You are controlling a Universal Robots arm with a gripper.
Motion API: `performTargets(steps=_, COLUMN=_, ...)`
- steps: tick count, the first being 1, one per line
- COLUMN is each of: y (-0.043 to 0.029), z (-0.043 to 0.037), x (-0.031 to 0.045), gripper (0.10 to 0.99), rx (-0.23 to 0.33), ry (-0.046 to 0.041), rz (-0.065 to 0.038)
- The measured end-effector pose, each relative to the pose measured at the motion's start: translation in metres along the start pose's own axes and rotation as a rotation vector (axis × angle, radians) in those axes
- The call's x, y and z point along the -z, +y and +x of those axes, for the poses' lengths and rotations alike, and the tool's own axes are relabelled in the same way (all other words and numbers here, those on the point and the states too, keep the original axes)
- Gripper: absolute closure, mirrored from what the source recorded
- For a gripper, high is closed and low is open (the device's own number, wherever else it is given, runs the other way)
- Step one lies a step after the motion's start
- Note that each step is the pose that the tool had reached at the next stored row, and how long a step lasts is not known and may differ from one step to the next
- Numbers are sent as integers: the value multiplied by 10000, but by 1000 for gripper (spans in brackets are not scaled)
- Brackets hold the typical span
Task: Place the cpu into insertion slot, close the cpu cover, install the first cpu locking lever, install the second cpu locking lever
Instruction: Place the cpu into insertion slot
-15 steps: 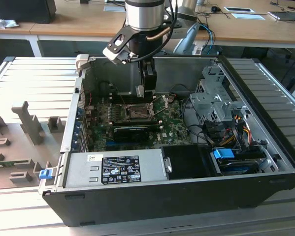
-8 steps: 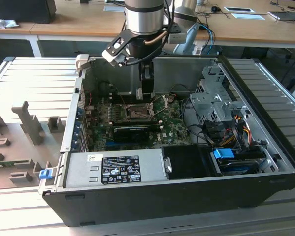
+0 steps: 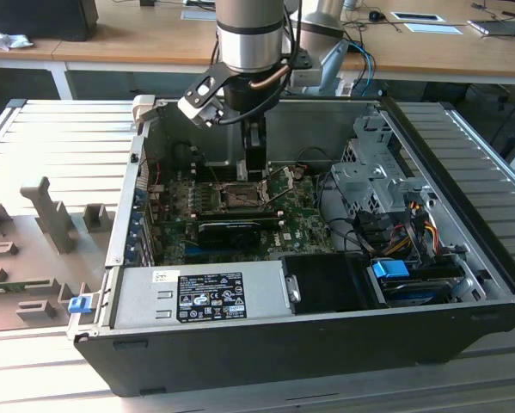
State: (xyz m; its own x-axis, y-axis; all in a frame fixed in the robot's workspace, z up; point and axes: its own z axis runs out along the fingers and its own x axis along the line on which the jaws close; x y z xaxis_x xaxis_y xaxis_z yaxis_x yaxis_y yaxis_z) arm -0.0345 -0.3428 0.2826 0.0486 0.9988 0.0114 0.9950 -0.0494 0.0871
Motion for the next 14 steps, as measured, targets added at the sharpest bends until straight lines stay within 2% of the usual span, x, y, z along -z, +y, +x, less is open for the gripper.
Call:
performTargets(steps=2, y=-11, z=3, x=-83, gripper=553, rx=-18, ry=-1, rz=1)
performTargets(steps=3, y=-12, z=4, x=-94, gripper=553, rx=-17, ry=-1, rz=1)
performTargets(steps=8, y=-15, z=11, x=-128, gripper=553, rx=240, ry=21, rz=3)
performTargets(steps=14, y=-17, z=11, x=-145, gripper=553, rx=250, ry=23, rz=4)
